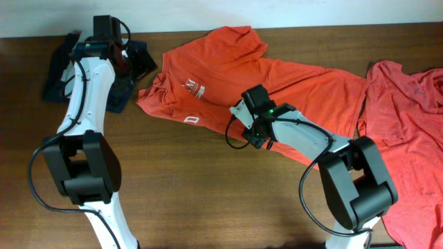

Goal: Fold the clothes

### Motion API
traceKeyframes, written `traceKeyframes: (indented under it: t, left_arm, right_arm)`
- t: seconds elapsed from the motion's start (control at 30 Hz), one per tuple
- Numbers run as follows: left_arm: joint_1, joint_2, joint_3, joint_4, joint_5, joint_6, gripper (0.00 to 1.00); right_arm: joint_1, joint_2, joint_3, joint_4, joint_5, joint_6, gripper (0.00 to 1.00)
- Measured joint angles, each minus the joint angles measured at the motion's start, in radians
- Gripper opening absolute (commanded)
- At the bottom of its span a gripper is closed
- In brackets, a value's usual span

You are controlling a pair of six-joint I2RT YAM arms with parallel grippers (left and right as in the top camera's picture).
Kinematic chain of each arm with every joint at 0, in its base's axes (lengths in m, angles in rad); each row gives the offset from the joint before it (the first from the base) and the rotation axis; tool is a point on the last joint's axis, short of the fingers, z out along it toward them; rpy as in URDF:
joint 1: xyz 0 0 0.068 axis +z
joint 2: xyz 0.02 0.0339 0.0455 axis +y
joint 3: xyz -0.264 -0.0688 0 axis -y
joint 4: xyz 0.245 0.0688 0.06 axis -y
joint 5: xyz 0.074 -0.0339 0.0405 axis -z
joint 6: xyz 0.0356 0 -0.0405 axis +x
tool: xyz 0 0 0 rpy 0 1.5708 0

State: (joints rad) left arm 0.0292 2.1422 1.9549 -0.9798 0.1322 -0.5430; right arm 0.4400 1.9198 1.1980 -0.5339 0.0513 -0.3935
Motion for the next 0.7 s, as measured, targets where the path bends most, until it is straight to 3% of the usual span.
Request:
traceKeyframes:
  t: [0.07,0.33,0.7]
  left_arm:
    - [0.0,0.0,0.0,0.0,0.0,0.0,0.99]
    - [0.0,0.0,0.0,0.0,0.0,0.0,0.99]
    - [0.0,0.0,0.0,0.0,0.0,0.0,0.99]
  right_arm:
    - [0.0,0.0,0.001,-0.001,0.0,0.0,0.04]
    - [0.0,0.0,0.001,0.003,0.011,0.005,0.04]
    - [0.0,0.0,0.027,0.078,0.174,0.003,0.04]
